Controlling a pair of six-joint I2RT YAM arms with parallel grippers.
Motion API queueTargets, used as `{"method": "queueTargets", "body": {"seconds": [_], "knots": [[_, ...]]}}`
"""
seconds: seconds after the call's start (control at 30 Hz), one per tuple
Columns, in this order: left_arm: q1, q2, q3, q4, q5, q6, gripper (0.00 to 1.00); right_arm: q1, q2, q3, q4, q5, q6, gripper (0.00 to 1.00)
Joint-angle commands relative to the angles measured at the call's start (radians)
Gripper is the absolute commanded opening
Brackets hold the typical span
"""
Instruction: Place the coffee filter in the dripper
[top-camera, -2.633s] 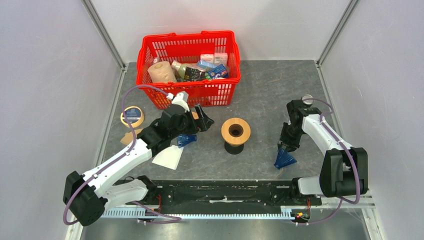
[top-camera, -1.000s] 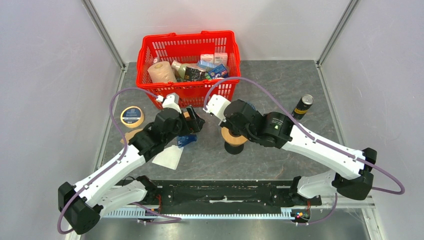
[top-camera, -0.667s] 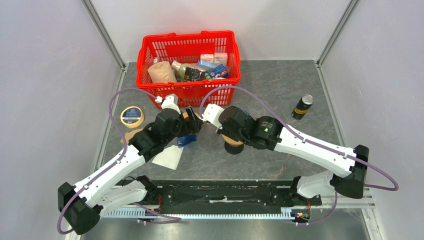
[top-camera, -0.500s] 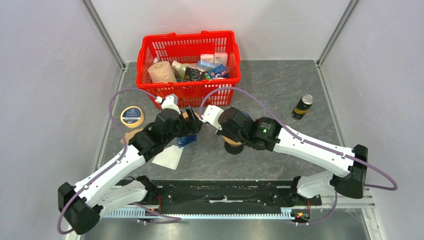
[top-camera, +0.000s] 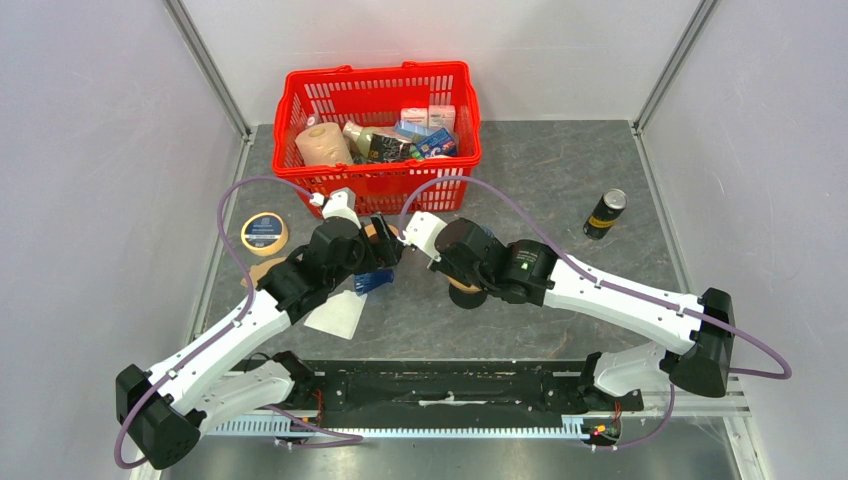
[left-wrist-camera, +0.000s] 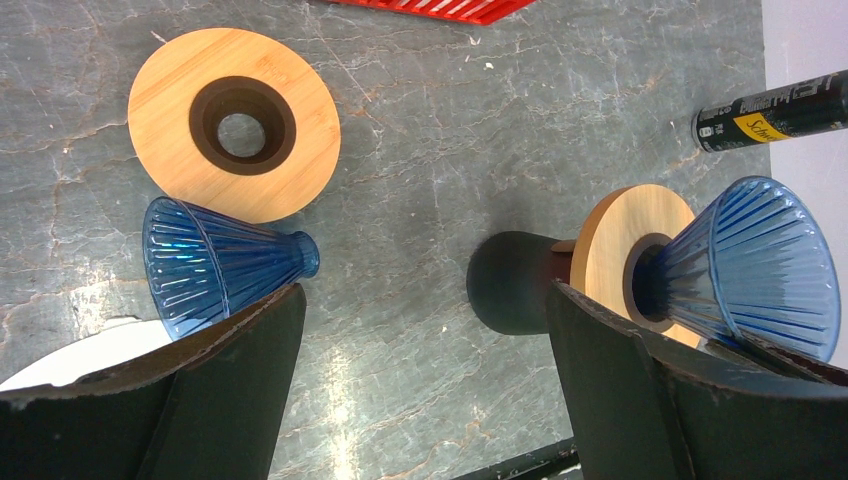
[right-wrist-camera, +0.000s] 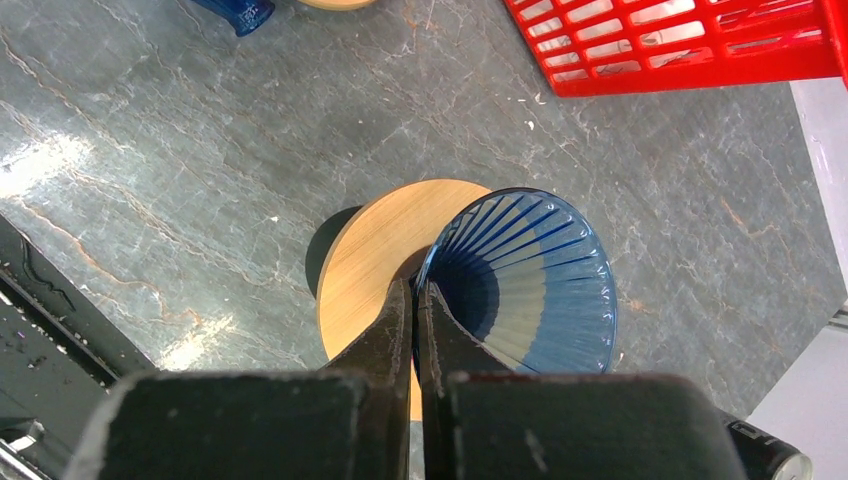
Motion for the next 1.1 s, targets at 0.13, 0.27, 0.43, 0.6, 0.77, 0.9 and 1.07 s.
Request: {"method": "queueTargets", "body": {"seconds": [0.13,0.27,0.43,0.6,0.77,0.9,1.07], "knots": [[0.004,-0.002,0.021,0.018,-0.045,0.026,0.96,0.011,-0.043,-0.067,0.079,-0.038,0.063,0.00],[0.005,-0.003,0.021,0.018,-0.048,0.025,0.96,0.016,-0.052,-0.096,0.084,-0.047,0.091,0.00],[0.004,-0.003,0.019,0.017,-0.052,0.026,0.96,0.021,-0.061,-0.137,0.086,-0.074,0.134,0.00],[0.005,-0.001,0.028,0.006,-0.067,0.029,0.96,0.025,-0.087,-0.178,0.086,-0.094,0.189,0.00],[0.005,-0.006,0.027,0.002,-0.067,0.022,0.96,0.024,-0.095,-0.200,0.068,-0.125,0.282,0.00],[0.005,-0.010,0.027,0.000,-0.065,0.019,0.96,0.014,-0.090,-0.215,0.063,-0.101,0.313,0.00],[0.006,-0.013,0.025,-0.004,-0.067,0.017,0.96,-0.002,-0.069,-0.226,0.067,-0.155,0.334,0.00]]}}
